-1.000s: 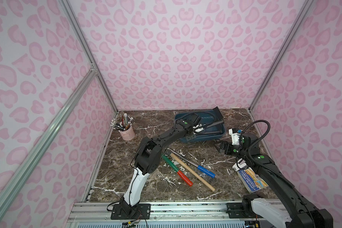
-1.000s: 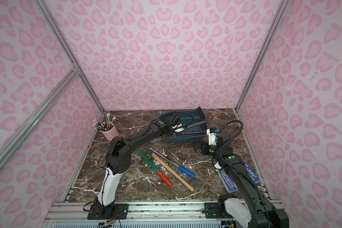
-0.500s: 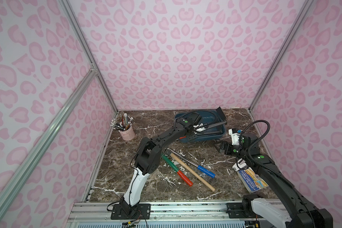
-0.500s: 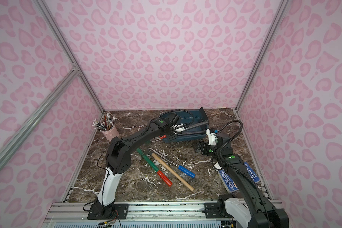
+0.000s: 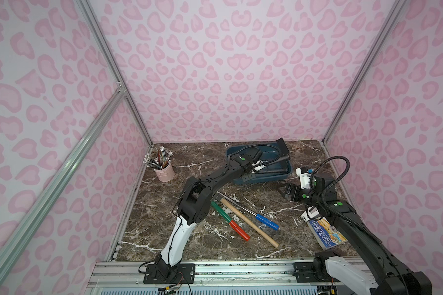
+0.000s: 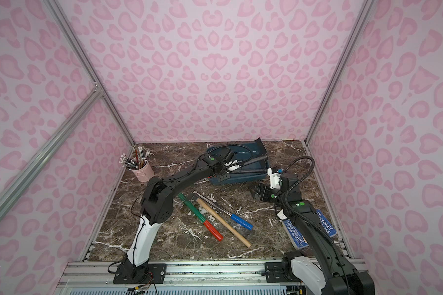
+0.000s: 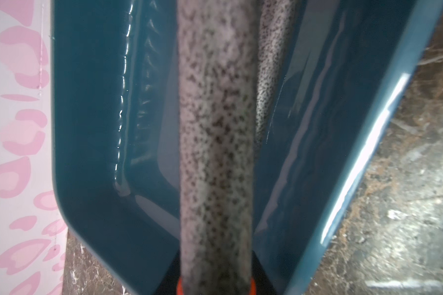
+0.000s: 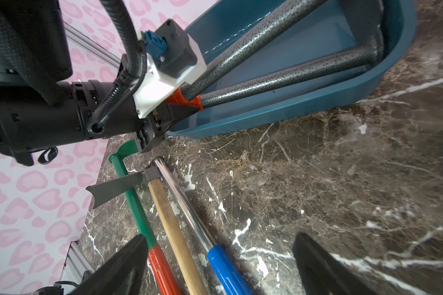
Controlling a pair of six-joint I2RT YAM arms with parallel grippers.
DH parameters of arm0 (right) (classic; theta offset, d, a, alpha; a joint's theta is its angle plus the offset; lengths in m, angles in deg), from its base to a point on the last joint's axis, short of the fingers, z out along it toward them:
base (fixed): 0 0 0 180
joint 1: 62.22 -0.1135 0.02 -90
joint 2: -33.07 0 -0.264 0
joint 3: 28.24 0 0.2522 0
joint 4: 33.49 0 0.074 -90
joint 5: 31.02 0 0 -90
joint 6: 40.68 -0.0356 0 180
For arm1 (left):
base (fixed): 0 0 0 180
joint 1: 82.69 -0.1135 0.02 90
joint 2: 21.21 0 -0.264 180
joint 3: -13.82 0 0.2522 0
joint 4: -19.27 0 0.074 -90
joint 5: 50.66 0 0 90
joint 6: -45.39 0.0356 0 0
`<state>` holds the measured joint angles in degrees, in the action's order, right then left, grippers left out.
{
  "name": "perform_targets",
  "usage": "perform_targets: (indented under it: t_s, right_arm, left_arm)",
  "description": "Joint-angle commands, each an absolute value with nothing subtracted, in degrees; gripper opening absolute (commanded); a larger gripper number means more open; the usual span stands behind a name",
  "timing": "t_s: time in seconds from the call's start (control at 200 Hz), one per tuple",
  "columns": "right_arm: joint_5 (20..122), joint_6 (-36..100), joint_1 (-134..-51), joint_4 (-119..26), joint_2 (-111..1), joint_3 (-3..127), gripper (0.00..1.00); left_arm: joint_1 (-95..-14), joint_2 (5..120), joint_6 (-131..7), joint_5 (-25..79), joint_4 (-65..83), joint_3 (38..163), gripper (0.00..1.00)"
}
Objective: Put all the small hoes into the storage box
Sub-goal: Move the hoe to the storage box.
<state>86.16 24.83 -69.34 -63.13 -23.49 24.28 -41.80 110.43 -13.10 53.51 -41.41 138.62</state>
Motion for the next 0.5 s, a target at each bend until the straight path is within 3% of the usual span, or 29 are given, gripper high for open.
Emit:
perform_targets:
  t_s: [0.0,0.495]
  right_arm:
    - [86.52,24.98,-69.25,-61.93,-23.52,24.16,0.93]
    - [87.16,24.65,-69.25,-60.96,-23.53,23.28,0.93]
  left_arm:
    - [-41.91,111.28,-13.67,56.96,-38.61,138.66,0.04]
    - [-41.77,108.19,-14.51,61.34,-35.38,138.12,0.04]
